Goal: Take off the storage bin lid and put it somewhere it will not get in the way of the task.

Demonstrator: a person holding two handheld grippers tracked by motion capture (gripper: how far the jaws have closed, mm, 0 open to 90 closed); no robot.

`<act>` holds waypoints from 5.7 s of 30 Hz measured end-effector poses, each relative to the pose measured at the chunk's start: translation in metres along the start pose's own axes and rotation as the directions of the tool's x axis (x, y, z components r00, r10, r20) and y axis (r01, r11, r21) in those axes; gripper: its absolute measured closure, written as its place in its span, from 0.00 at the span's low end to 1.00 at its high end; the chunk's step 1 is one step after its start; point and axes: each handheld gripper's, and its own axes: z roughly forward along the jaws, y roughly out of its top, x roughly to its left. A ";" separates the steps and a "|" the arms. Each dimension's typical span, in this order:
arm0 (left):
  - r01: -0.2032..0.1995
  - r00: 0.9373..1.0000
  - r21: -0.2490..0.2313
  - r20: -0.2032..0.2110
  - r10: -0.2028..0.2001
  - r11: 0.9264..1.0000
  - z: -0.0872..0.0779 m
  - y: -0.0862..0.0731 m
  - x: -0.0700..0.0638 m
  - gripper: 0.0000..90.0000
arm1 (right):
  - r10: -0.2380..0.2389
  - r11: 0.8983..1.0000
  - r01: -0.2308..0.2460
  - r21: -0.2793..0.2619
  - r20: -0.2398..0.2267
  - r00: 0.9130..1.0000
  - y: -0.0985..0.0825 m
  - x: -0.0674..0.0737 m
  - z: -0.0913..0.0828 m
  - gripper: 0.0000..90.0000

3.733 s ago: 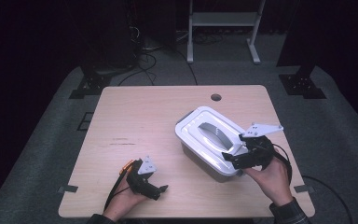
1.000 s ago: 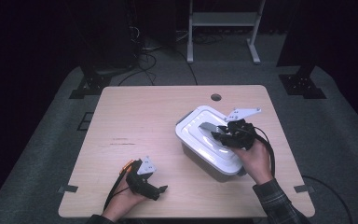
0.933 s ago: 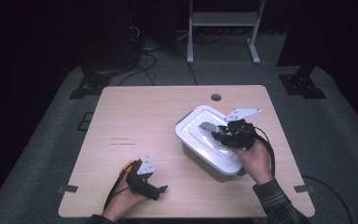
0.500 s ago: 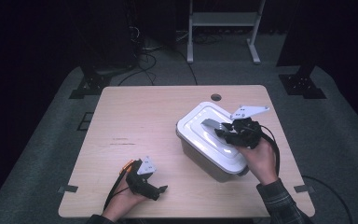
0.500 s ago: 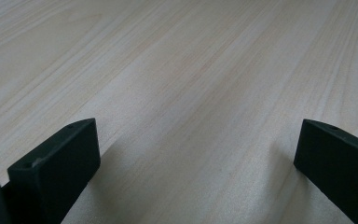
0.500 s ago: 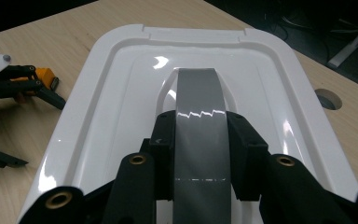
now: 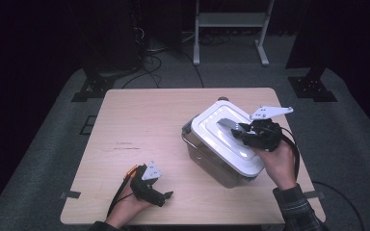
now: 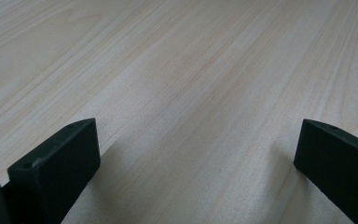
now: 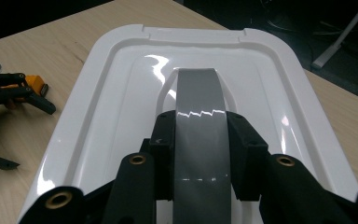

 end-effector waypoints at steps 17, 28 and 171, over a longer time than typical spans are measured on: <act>0.001 1.000 0.000 0.003 -0.001 1.000 0.000 0.000 0.000 0.00 | 0.041 0.999 -0.041 -0.004 0.036 0.999 -0.010 -0.018 -0.016 0.73; 0.002 1.000 0.000 0.004 -0.002 1.000 0.000 0.000 0.000 0.00 | 0.073 0.997 -0.072 -0.014 0.062 0.995 -0.018 -0.035 -0.027 0.73; -0.007 1.000 0.002 0.004 0.007 1.000 0.000 0.000 0.001 0.00 | 0.152 0.975 -0.177 0.131 0.185 0.971 -0.120 -0.119 0.037 0.73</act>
